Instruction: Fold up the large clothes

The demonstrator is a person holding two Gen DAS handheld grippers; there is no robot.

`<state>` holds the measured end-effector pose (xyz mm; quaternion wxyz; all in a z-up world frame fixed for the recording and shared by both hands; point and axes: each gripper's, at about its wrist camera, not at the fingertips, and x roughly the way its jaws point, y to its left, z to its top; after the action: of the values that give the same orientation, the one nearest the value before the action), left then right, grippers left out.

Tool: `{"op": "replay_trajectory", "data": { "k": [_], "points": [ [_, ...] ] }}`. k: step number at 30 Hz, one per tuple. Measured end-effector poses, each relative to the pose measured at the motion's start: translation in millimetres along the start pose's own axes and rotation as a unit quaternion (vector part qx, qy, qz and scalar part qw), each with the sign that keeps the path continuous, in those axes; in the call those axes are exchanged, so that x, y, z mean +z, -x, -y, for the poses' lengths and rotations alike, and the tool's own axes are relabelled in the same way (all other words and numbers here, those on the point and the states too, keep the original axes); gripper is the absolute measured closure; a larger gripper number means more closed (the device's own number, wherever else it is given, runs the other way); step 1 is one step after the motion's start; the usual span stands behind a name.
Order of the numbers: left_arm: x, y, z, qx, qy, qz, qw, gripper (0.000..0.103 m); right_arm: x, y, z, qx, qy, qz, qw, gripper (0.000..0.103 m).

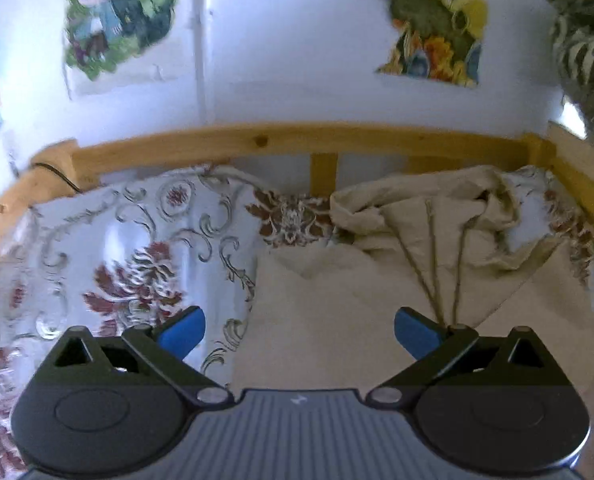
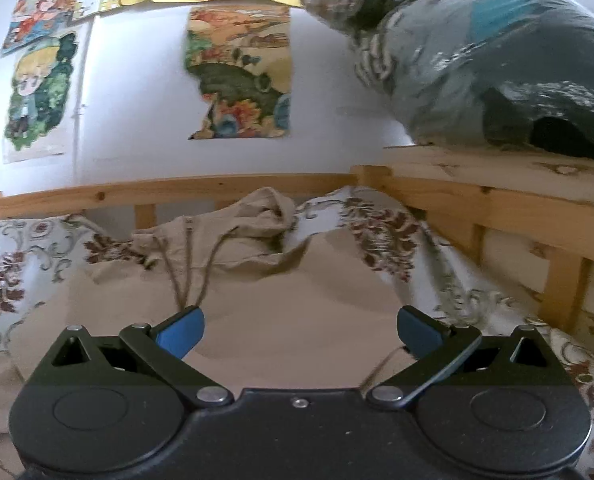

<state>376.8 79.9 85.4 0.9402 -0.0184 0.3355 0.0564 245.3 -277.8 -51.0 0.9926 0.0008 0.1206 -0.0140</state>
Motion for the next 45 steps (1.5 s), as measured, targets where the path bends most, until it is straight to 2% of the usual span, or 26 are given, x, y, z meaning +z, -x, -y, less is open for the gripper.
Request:
{"op": "replay_trajectory", "data": {
  "k": [5,9,12,14,16,18,19,22,23,26,27,29,31,33,34,35,36,37,38,39,40,41,43,45],
  "points": [
    [1,-80,-12,-0.02,0.019,-0.027,0.9993,0.001,-4,-25,1,-0.021,0.004,0.024,0.999,0.001],
    [18,-138,-9,-0.017,0.036,0.017,0.999,0.001,-6,-48,8,-0.032,-0.031,0.022,0.999,0.001],
    [34,-170,0,-0.006,0.046,0.066,0.9967,0.001,-4,-58,12,-0.017,-0.036,0.009,0.999,0.006],
    [47,-197,3,0.004,0.082,0.08,0.9934,0.001,5,-62,12,-0.013,-0.033,0.015,0.999,0.008],
    [56,-220,7,0.006,0.116,0.084,0.9897,0.01,17,-65,12,-0.009,-0.024,0.021,0.999,0.012],
    [65,-239,8,-0.012,0.145,0.089,0.9854,0.015,32,-70,12,-0.011,-0.009,0.019,1.0,0.029],
    [68,-244,6,-0.025,0.153,0.093,0.9835,0.019,39,-72,13,-0.008,0.0,0.017,1.0,0.031],
    [76,-262,2,-0.091,0.163,0.092,0.978,0.021,60,-89,13,0.014,0.043,-0.01,0.999,0.044],
    [79,-266,-2,-0.101,0.168,0.086,0.9768,0.021,68,-97,11,0.021,0.054,-0.024,0.998,0.047],
    [86,-284,-7,-0.125,0.173,0.046,0.9759,0.021,87,-119,3,0.056,0.069,-0.051,0.995,0.047],
    [87,-288,-9,-0.131,0.171,0.037,0.976,0.025,90,-127,-2,0.066,0.077,-0.052,0.993,0.045],
    [89,-295,-9,-0.143,0.159,0.006,0.9768,0.042,98,-155,-17,0.09,0.089,-0.063,0.99,0.043],
    [92,-300,-5,-0.155,0.141,-0.023,0.9776,0.063,106,-203,-41,0.101,0.126,-0.081,0.984,0.039],
    [93,-301,-1,-0.149,0.127,-0.042,0.9798,0.071,115,-253,-52,0.069,0.158,-0.086,0.981,0.041],
    [93,-301,1,-0.15,0.124,-0.043,0.9799,0.083,119,-276,-54,0.053,0.164,-0.087,0.981,0.042],
    [93,-300,3,-0.155,0.119,-0.042,0.9798,0.089,122,-294,-55,0.041,0.164,-0.093,0.981,0.044],
    [91,-297,4,-0.153,0.112,-0.037,0.9812,0.098,126,-315,-54,0.027,0.155,-0.109,0.982,0.05],
    [89,-292,5,-0.146,0.103,-0.019,0.9837,0.1,129,-333,-53,0.015,0.141,-0.123,0.982,0.053],
    [85,-279,6,-0.148,0.09,0.025,0.9846,0.1,131,-348,-51,0.004,0.125,-0.136,0.983,0.062],
    [80,-264,5,-0.148,0.072,0.078,0.9833,0.101,132,-357,-49,-0.001,0.116,-0.144,0.983,0.078],
    [73,-248,4,-0.148,0.058,0.122,0.9797,0.101,133,-361,-47,0.0,0.108,-0.15,0.983,0.092],
    [65,-231,0,-0.149,0.058,0.157,0.9745,0.101,135,-359,-45,0.001,0.096,-0.14,0.986,0.101],
    [45,-203,-11,-0.154,0.094,0.198,0.9635,0.101,138,-333,-40,0.007,0.07,-0.079,0.994,0.101],
    [23,-182,-20,-0.158,0.106,0.225,0.9556,0.101,136,-297,-33,0.016,0.045,-0.024,0.999,0.101]
  ]
}}
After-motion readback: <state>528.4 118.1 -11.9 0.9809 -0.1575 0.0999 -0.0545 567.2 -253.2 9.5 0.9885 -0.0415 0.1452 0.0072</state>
